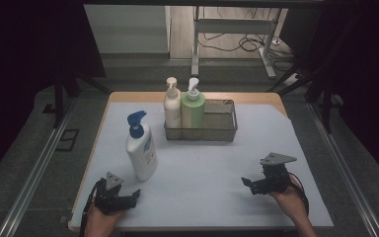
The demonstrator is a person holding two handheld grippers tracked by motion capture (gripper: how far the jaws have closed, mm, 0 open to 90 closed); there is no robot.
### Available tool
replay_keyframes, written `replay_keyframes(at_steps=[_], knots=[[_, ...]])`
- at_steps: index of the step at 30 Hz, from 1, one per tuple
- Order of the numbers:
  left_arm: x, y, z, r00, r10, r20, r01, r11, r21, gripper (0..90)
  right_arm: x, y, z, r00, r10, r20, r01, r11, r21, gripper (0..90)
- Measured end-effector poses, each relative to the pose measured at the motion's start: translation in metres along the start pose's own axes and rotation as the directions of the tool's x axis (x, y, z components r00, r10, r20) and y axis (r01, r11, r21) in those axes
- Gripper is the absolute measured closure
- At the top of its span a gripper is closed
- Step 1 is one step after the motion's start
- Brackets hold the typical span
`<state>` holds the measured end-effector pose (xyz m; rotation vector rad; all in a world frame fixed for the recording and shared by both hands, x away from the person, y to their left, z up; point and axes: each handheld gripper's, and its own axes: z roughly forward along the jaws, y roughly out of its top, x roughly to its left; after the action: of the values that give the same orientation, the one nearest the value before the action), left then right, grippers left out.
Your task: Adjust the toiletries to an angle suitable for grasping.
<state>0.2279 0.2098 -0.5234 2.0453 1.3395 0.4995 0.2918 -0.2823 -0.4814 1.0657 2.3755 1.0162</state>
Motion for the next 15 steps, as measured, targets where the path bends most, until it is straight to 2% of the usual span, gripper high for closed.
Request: replay_keyframes(at_steps=[8,15], knots=[[0.002,0.004,-0.002,0.9996,0.022,-0.015,-0.022,0.9996,-0.017,17.3,0.003,-0.018,0.013,1.0,-0.003,0.007,0.003,0.999,0.045,0.0],[0.008,0.009,-0.004,0.9996,0.024,-0.013,-0.025,0.9989,-0.039,24.4,0.004,-0.028,0.019,0.9997,0.023,-0.01,-0.023,0.998,0.055,0.0]])
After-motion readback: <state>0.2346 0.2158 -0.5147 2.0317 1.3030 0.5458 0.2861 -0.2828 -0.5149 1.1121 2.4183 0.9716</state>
